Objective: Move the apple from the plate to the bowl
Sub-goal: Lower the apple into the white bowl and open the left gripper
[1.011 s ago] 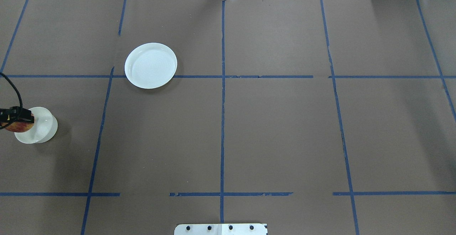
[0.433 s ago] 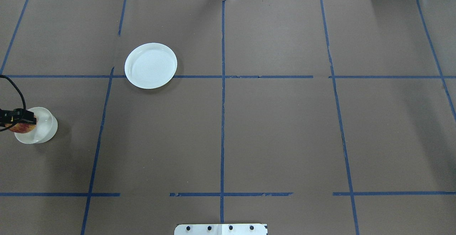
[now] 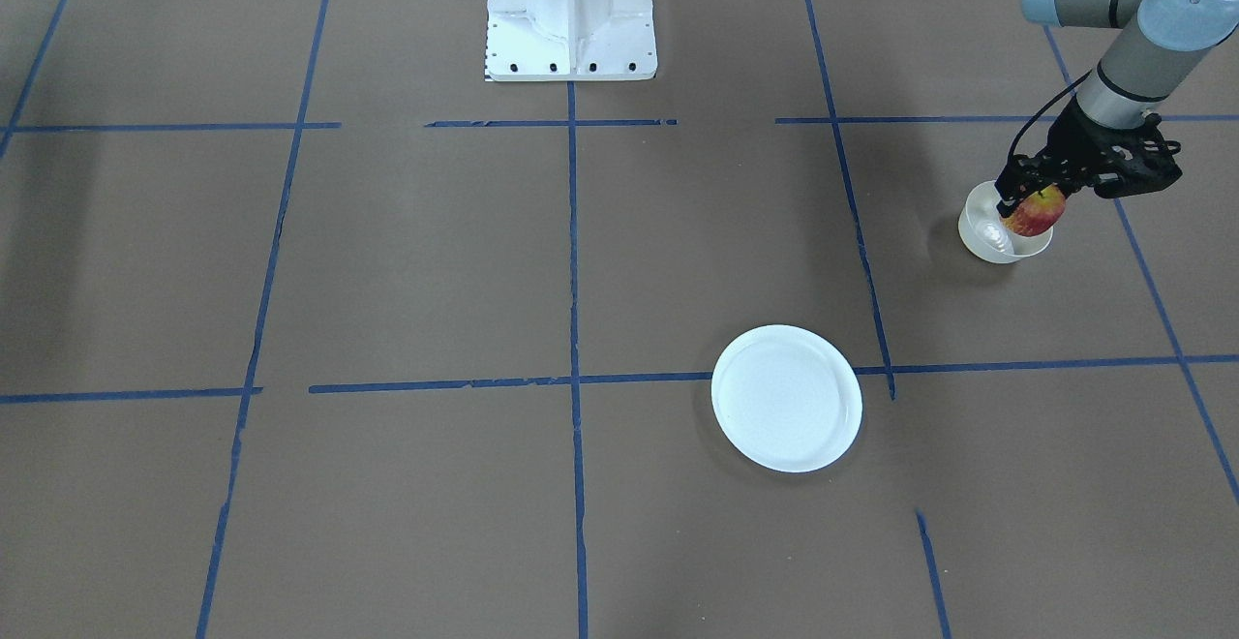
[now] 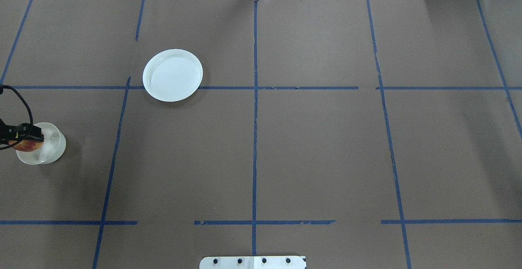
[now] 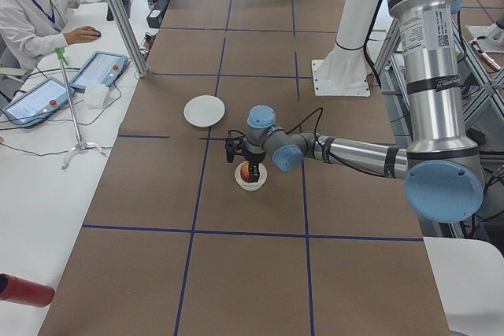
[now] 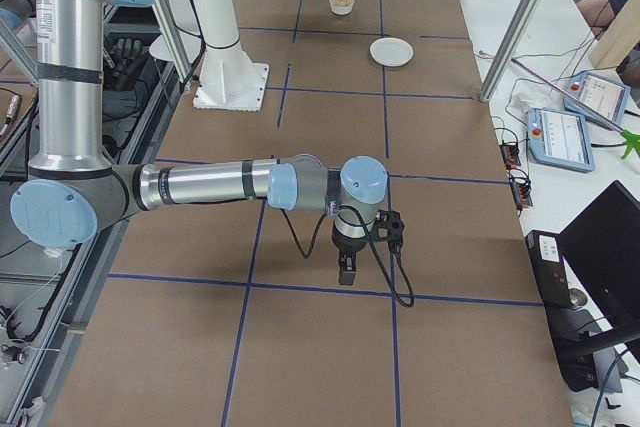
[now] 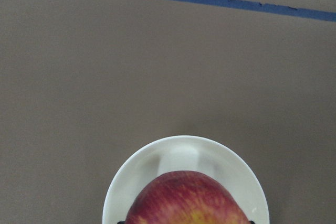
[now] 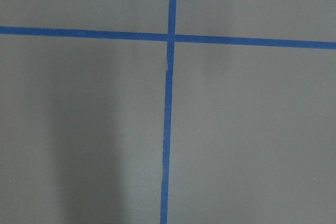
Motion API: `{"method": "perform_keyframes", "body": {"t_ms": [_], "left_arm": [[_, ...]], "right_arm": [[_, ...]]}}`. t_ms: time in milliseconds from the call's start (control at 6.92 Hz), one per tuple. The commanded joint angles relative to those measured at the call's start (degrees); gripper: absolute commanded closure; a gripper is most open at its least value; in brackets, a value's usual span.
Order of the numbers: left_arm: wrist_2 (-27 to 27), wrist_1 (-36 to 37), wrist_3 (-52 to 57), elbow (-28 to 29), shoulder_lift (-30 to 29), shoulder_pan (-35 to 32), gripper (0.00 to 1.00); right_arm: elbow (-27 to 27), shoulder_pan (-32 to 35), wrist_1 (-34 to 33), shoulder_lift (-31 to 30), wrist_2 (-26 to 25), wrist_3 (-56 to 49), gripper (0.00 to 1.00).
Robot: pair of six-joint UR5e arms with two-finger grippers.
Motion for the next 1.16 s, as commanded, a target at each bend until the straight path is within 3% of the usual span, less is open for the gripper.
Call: {"method": "perform_keyframes", "body": {"t_ms": [0,578,722,867,1011], "left_arm": [[0.0,0.1,0.0,1.1,-1.5,0.2,1.0],[-0.1,0.4,0.0,3.3,-2.7,0.2,1.0],[-0.1,0.3,0.0,3.6,-2.8,0.2,0.85],[-0.1,0.2,0.0,3.5,-2.9,0.2,0.33],[-0.1,0.3,0.0,3.6,-3.8,0.2,0.06]], "right_arm": [[0.0,0.0,0.0,0.0,0.0,0.0,0.0],[0.0,0.0,0.0,0.0,0.0,0.0,0.0],[0.0,0.0,0.0,0.0,0.0,0.0,0.0],[0.0,0.0,0.0,0.0,0.0,-0.1,0.0],[0.0,0.0,0.0,0.0,0.0,0.0,0.0]]}}
